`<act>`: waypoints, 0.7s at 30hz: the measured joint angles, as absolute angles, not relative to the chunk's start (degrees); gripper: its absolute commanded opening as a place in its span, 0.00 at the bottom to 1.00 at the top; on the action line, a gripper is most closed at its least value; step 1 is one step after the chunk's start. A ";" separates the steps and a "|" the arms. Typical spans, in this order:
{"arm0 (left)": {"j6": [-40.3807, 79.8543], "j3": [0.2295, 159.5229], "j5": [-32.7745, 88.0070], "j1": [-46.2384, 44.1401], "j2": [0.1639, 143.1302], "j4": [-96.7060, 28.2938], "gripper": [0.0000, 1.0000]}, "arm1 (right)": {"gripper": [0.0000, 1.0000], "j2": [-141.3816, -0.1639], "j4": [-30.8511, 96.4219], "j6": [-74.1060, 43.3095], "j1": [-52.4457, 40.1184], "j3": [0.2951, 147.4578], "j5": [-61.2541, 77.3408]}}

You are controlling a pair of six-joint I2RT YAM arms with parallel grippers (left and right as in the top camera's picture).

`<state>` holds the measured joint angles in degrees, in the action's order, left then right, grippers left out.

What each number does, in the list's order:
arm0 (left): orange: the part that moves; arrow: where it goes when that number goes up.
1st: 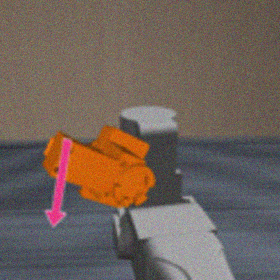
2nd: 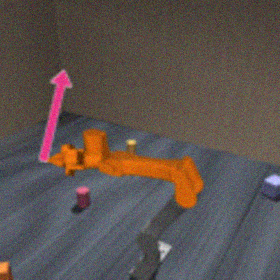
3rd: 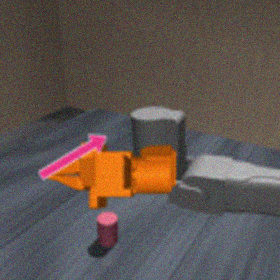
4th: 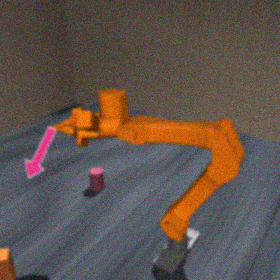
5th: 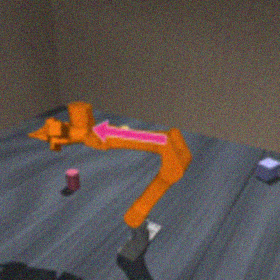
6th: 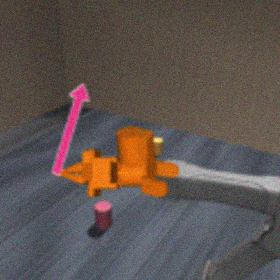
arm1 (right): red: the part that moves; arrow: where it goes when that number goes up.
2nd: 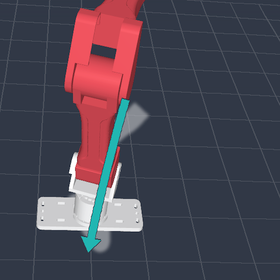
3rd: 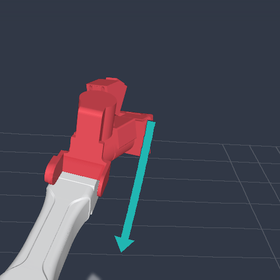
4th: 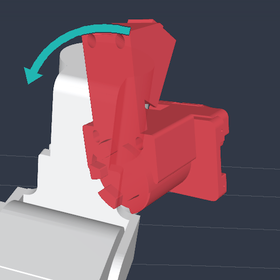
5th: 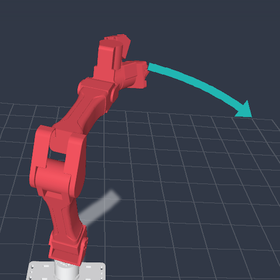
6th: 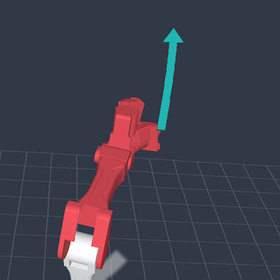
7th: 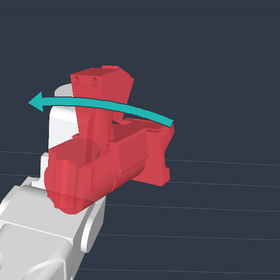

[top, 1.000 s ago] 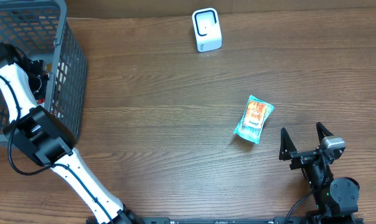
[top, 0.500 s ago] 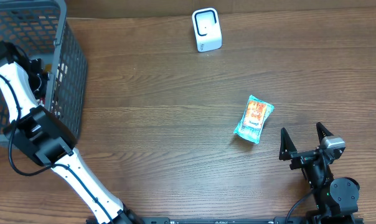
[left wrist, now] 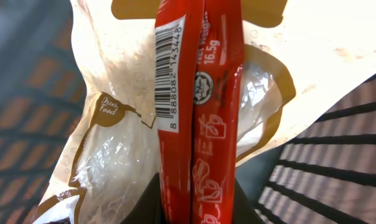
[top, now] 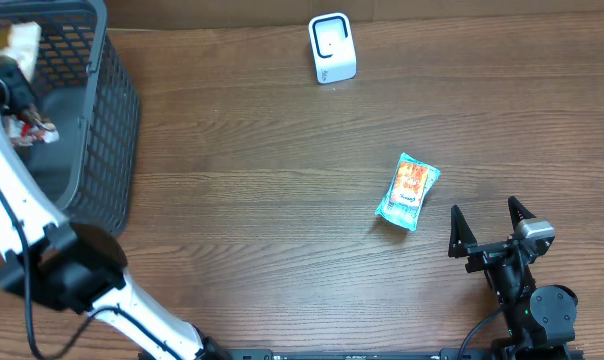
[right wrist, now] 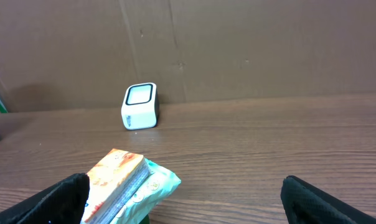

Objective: Scan the item barcode
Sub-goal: 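Grasp the clear packet with red stick snack using the left gripper, then carry the clear packet out and lower it beside the teal packet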

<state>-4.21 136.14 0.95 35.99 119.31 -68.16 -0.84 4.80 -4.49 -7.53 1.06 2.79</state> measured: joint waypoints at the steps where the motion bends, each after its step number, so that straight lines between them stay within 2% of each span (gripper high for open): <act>1: -3.36 136.14 1.30 35.99 117.82 -68.31 0.04 | 1.00 -0.84 4.80 -4.49 -7.53 1.06 2.79; 8: 1.80 136.11 2.87 34.28 109.69 -69.45 0.04 | 1.00 -0.84 4.80 -4.47 -7.53 1.06 2.79; 11: 4.05 136.11 3.16 30.74 104.71 -71.31 0.04 | 1.00 -0.84 4.78 -4.49 -7.53 1.06 2.79; 21: 7.16 136.14 1.98 7.92 94.91 -83.40 0.04 | 1.00 -0.84 4.78 -4.47 -7.53 1.06 2.79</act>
<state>7.16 136.14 1.98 7.92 94.91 -83.40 -0.84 4.78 -4.47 -7.53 1.06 2.79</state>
